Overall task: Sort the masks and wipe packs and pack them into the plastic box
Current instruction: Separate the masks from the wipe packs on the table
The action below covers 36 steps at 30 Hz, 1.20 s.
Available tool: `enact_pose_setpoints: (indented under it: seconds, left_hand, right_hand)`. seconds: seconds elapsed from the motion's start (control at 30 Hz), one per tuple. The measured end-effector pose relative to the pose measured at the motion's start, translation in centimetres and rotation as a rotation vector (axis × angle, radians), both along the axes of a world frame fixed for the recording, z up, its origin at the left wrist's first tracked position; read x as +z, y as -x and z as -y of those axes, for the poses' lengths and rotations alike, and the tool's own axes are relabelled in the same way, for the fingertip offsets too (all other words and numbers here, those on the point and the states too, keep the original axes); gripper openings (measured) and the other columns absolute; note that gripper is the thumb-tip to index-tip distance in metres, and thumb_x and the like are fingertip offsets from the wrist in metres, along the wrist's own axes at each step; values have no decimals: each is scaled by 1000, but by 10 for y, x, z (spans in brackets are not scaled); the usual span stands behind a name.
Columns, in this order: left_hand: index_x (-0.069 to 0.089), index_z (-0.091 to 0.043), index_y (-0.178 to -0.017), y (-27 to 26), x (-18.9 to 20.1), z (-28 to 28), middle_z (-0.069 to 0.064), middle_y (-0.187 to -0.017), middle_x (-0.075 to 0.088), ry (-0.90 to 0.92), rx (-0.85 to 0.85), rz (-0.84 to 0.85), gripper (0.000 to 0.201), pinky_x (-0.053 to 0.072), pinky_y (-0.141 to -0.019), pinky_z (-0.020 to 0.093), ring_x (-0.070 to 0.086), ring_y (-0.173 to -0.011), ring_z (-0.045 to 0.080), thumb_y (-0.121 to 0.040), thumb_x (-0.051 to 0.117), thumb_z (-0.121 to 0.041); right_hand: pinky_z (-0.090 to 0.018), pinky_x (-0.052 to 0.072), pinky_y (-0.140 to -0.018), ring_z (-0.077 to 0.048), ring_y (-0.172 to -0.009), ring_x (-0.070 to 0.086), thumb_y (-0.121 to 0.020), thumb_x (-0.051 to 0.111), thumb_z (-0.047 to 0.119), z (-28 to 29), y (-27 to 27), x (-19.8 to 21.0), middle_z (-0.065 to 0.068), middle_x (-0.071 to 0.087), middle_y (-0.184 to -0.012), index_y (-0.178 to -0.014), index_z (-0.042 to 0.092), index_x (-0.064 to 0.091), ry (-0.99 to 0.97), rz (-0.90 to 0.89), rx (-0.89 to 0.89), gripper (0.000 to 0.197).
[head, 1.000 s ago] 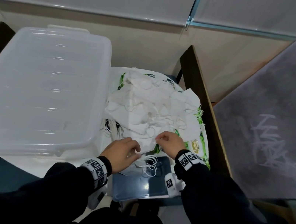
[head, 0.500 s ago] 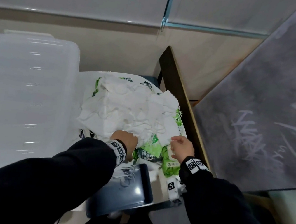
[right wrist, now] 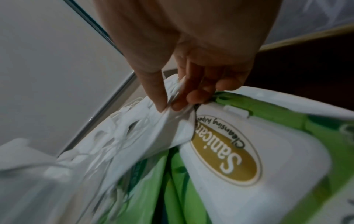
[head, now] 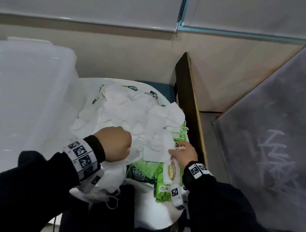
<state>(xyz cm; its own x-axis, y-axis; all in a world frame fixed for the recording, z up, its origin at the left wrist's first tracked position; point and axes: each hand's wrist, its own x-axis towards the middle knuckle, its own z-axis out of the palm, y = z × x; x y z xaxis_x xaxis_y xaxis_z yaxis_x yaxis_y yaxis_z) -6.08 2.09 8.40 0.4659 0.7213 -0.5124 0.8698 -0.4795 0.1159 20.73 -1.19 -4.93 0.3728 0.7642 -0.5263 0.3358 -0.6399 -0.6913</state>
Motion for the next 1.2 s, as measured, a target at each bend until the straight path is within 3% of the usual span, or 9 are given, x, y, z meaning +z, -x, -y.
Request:
enact_pose_setpoints:
  seconds: [0.1,0.23,0.43,0.57,0.7,0.83,1.0,1.13,1.2]
  left_hand:
    - [72,-26,-94,10,19,0,-5,-91,72,-20,187,231,26,49,-73,33,62,-86,19,-89,47,-28]
    - [68,-23,-85,17,10,11,-8,-83,69,-7,590,611,15,44,-67,30,62,-82,14,-95,56,-22]
    - [63,-11,-87,6,-25,48,2,-73,66,317,1131,1049,11,49,-54,30,62,-64,19,-98,63,-13]
    - [63,-3,-110,0,-32,64,9,-87,75,402,1218,1149,21,58,-56,33,69,-67,18,-91,66,3]
    - [71,-4,-107,-3,-30,72,7,-86,73,409,1221,1129,37,58,-57,34,71,-70,16,-71,68,-7]
    - [72,-1,-106,-14,-22,79,11,-90,70,481,1200,1156,24,58,-62,38,69,-76,22,-86,60,2]
    - [76,-2,-110,-22,-6,74,22,-114,72,548,1333,1550,32,49,-96,61,68,-101,41,-91,63,-24]
    - [75,-4,-114,-2,-11,71,20,-116,73,508,1214,1471,57,50,-89,49,69,-101,35,-91,68,-55]
    - [75,-6,-111,10,-14,75,19,-112,74,429,1036,1352,47,50,-85,47,68,-97,32,-83,80,-44]
  right_hand:
    - [-37,59,-78,-18,-64,66,-80,84,10,1,0,5,-7,72,-76,-106,11,70,7,-70,80,30]
    - [-21,43,-46,-12,-44,53,-87,71,-10,13,-7,22,-6,61,-60,-94,7,68,-16,-342,30,19]
    - [-35,55,-66,-21,-77,64,-89,73,3,24,-22,48,-6,68,-84,-86,14,71,-60,-535,-45,12]
    - [-40,64,-59,-26,-84,74,-91,72,4,19,-20,77,-12,72,-100,-103,7,68,-100,-732,-102,12]
    - [-42,65,-70,-25,-81,73,-92,69,-2,16,-14,110,-14,69,-99,-97,6,63,-282,-778,-120,12]
    - [-42,55,-97,-30,-107,70,-85,65,-20,17,-1,140,-5,76,-98,-89,4,58,-609,-664,263,25]
    - [-31,43,-113,-4,-133,57,-75,60,-14,30,28,155,7,78,-111,-80,24,66,-642,-179,948,39]
    - [-30,24,-123,-2,-143,43,-80,58,1,33,40,160,19,71,-126,-86,23,66,-650,45,1255,24]
    - [-30,13,-126,-2,-140,46,-84,67,8,40,46,163,18,72,-123,-89,26,71,-635,61,1296,19]
